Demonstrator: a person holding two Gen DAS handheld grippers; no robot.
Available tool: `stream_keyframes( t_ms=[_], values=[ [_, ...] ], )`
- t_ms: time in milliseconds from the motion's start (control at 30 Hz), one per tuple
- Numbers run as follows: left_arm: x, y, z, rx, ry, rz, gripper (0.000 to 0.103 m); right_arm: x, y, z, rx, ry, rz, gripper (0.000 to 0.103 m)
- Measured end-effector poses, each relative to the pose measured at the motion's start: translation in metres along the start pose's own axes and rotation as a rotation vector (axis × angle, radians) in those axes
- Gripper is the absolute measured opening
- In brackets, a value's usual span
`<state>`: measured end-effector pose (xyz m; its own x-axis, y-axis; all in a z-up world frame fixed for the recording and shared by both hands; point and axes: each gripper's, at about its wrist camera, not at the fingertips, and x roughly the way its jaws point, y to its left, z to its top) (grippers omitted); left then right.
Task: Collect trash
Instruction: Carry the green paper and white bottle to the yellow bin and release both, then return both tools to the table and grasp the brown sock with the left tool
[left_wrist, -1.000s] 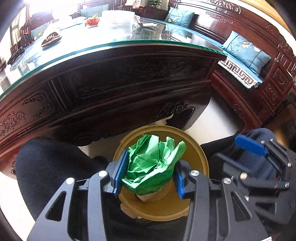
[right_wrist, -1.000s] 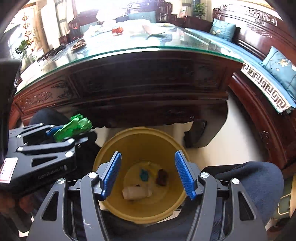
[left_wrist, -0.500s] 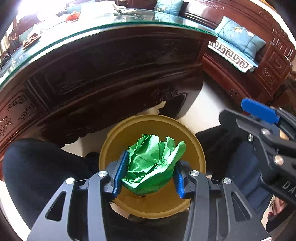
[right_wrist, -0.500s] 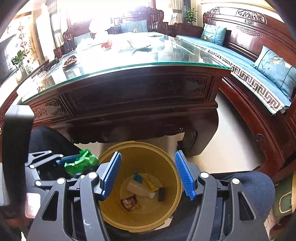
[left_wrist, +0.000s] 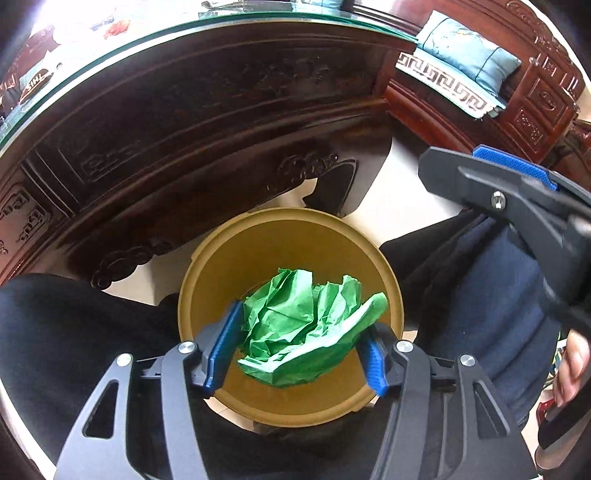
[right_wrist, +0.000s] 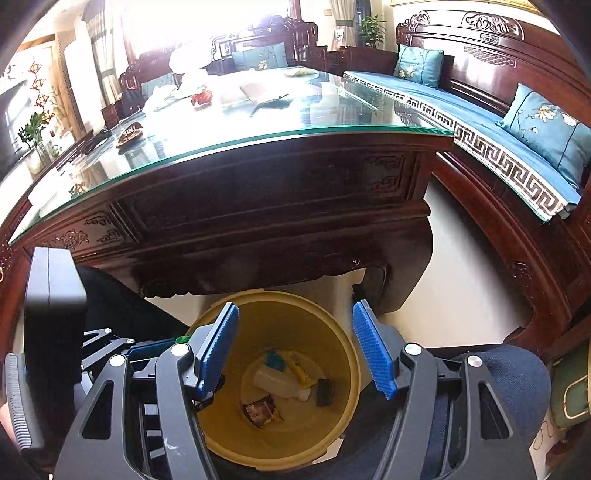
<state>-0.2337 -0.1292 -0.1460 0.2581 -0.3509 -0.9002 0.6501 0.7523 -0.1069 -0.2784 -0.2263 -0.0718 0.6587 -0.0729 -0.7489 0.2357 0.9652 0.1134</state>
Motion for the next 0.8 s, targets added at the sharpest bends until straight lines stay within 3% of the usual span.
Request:
stream_keyframes(
  t_ms=[300, 800],
  values=[
    [-0.002, 0.0, -0.002, 0.001, -0.004, -0.008, 0.071, 0.001, 0.001, 0.001, -0.003, 0.004, -0.002, 0.066],
    [-0.012, 0.0, 0.002, 0.013, -0.032, 0.002, 0.074, 0.001, 0.003, 0.004, -0.007, 0.001, 0.0, 0.065]
  ],
)
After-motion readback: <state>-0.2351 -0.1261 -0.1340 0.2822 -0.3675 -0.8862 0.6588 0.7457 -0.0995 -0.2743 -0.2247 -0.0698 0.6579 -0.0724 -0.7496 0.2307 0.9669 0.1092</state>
